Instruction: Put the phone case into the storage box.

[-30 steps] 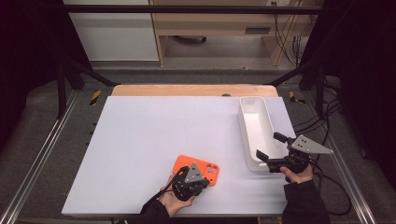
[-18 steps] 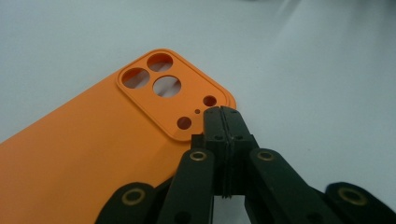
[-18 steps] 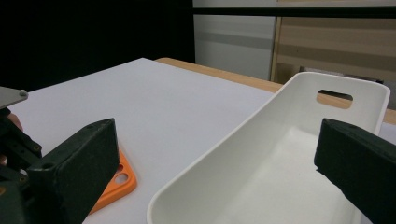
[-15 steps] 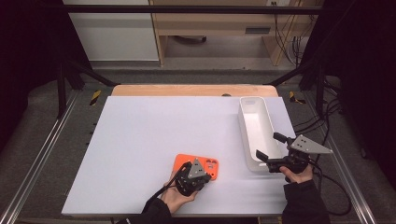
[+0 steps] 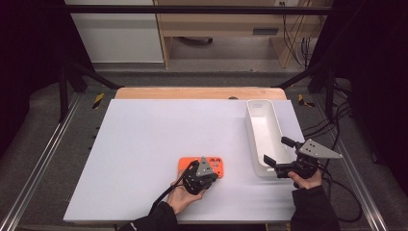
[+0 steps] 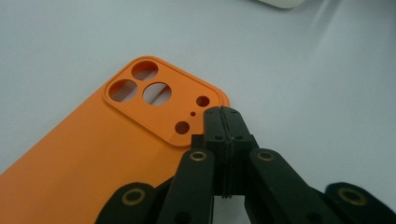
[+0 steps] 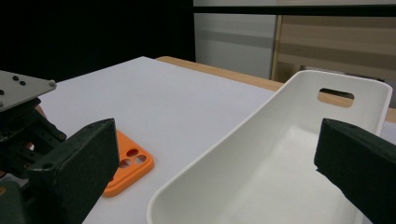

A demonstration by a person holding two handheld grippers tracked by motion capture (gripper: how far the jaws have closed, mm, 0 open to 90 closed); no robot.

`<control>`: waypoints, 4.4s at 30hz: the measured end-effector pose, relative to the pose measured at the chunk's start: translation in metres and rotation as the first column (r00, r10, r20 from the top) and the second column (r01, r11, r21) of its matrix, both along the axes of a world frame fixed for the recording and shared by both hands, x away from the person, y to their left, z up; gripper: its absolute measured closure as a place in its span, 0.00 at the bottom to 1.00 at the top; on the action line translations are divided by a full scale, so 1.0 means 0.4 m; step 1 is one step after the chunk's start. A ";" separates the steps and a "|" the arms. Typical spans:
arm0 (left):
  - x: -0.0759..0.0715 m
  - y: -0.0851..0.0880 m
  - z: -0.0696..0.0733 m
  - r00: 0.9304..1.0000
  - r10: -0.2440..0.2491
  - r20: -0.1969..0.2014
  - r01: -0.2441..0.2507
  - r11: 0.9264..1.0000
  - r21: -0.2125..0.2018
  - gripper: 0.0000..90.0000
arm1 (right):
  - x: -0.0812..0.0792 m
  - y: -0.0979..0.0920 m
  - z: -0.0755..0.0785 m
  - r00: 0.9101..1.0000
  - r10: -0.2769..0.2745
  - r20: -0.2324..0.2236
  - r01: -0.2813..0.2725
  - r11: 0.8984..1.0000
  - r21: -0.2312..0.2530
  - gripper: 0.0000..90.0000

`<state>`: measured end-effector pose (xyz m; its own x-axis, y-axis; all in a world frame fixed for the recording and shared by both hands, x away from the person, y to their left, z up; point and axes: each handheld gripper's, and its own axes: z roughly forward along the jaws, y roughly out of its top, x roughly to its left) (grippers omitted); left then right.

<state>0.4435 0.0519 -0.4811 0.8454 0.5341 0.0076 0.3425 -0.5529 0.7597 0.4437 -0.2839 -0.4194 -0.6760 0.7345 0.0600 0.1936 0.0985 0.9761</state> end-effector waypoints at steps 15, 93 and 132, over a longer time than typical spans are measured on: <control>0.040 0.003 0.002 0.999 0.034 0.018 -0.034 0.999 0.016 1.00 | 0.001 -0.002 0.000 1.000 -0.001 0.000 0.001 1.000 0.002 0.01; 0.055 0.260 0.224 0.987 0.101 0.127 -0.076 0.980 -0.186 0.15 | 0.000 -0.008 -0.004 1.000 0.000 -0.005 0.000 1.000 -0.005 0.01; 0.157 0.243 0.212 0.997 0.024 0.074 -0.019 0.997 -0.070 0.00 | 0.001 -0.008 -0.007 1.000 0.008 -0.010 -0.008 1.000 -0.010 0.01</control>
<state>0.5061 0.1491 -0.3964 0.8324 0.5533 0.0328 0.2944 -0.4914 0.8197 0.4442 -0.2873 -0.4221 -0.6813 0.7296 0.0595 0.2025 0.1098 0.9731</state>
